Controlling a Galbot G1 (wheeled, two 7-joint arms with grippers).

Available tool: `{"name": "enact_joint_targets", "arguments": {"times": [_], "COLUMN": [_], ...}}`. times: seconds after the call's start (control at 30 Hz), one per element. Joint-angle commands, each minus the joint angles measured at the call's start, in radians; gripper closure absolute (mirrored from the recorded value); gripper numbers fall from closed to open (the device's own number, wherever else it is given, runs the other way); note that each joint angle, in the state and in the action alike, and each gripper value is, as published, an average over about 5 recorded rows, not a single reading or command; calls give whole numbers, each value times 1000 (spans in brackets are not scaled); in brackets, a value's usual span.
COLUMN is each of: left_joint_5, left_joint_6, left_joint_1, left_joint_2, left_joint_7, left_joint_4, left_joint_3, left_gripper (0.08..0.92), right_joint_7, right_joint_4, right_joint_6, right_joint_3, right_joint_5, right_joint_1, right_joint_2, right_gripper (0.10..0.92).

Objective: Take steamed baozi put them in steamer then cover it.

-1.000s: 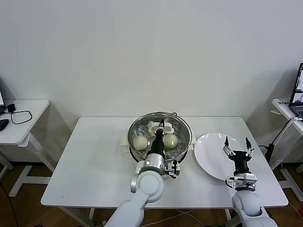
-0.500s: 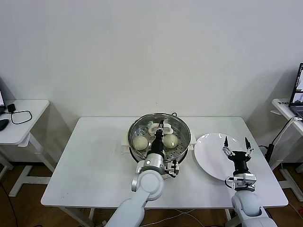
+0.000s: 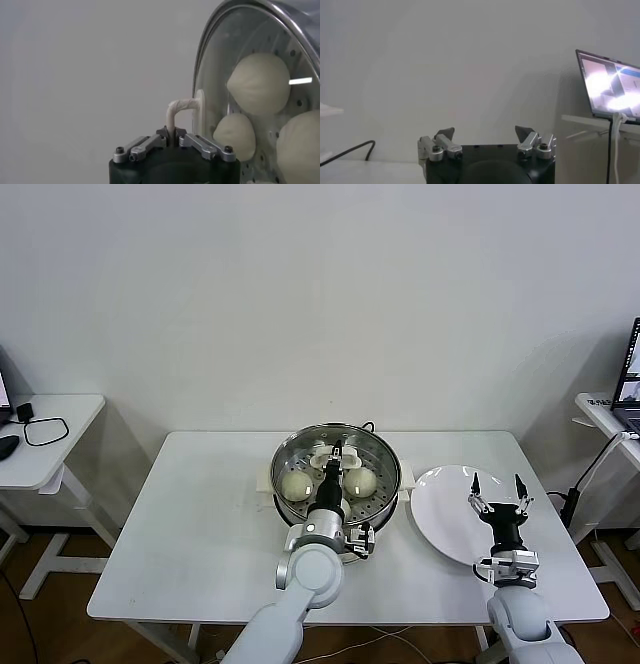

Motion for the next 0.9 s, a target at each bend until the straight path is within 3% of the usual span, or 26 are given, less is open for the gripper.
{"name": "enact_joint_targets", "arguments": {"times": [0.03,0.2,0.7,0.8,0.9], "left_joint_5": [-3,-20,-273,-550,-963], "left_joint_6": [-3,0,34,47,43], "left_joint_1": [10,34,224,229,207], "left_joint_2": [4,19,179,196,200], "left_joint_7": [4,8,47,-31,-191], "left_joint_4": [-11,-71,-489,-550,-561], "left_joint_3": [-3,1,2,-61,-174], "left_gripper": [810,729,297,220,185], "right_joint_7": [1,2,-9,-52,-91], "right_joint_4": [3,2,7,25,56], "right_joint_6": [-1,-2,-2,-8,-35], "right_joint_3": [-1,-1,-6,-10,-18], "right_joint_5": [-1,-1,-1,41,100], "right_joint_1": [0,0,4,-10,-34], "right_joint_2": [-1,-3,-5,-16,-30], "right_gripper": [203,203,203,203,203]}}
